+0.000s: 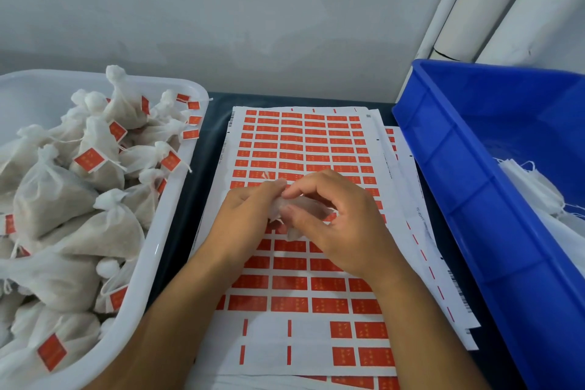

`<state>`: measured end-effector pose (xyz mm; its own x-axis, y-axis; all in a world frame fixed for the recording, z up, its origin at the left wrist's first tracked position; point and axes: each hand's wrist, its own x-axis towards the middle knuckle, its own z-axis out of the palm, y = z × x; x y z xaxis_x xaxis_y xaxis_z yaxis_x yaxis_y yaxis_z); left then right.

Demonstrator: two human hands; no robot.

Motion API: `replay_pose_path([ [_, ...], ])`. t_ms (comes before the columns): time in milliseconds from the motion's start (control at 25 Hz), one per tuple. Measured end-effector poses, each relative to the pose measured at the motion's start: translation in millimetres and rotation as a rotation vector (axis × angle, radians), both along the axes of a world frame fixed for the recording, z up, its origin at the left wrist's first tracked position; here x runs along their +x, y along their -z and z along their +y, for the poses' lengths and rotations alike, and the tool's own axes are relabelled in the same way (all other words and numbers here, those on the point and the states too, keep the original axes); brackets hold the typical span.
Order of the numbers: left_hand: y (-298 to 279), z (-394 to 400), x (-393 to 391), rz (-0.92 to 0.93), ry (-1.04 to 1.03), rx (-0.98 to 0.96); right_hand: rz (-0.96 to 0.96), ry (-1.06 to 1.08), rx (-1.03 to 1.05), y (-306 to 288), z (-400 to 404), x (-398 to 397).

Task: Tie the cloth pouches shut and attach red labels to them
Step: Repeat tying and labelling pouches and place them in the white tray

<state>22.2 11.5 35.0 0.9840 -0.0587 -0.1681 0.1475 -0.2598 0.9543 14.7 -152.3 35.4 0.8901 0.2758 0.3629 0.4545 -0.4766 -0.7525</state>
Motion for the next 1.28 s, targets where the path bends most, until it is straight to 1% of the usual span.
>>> replay_pose_path([
  [120, -3, -1, -1, 0.056, -0.046, -0.021, -0.018, 0.014, -0.091, 1, -5, 2],
  [280, 0, 4, 2, 0.100, 0.023, -0.068, -0.003, 0.020, -0.155, 1, -10, 1],
  [400, 1, 8, 3, 0.116, 0.122, -0.118, -0.004, 0.049, -0.183, 2, -11, 2],
  [520, -1, 10, 6, 0.096, 0.251, -0.131, 0.014, 0.078, -0.133, 2, -13, 3],
  [680, -1, 12, 8, 0.059, 0.347, -0.174, 0.062, 0.080, -0.029, 2, -16, 5],
  [760, 1, 11, 6, -0.031, 0.372, -0.157, 0.056, 0.093, 0.032, 1, -17, 6],
  [840, 0, 8, 2, -0.146, 0.402, -0.077, 0.048, 0.118, 0.108, 0, -16, 7],
  [920, -2, 3, -1, -0.214, 0.361, -0.043, 0.054, 0.142, 0.181, 0, -14, 7],
  [1000, -1, -2, -3, -0.260, 0.254, -0.058, 0.064, 0.147, 0.220, 0, -10, 6],
  [1120, 0, -8, -4, -0.295, 0.119, -0.128, 0.053, 0.143, 0.232, 1, -5, 6],
  [1280, -2, -14, -7, -0.308, 0.020, -0.233, 0.062, 0.145, 0.307, 0, 0, 5],
])
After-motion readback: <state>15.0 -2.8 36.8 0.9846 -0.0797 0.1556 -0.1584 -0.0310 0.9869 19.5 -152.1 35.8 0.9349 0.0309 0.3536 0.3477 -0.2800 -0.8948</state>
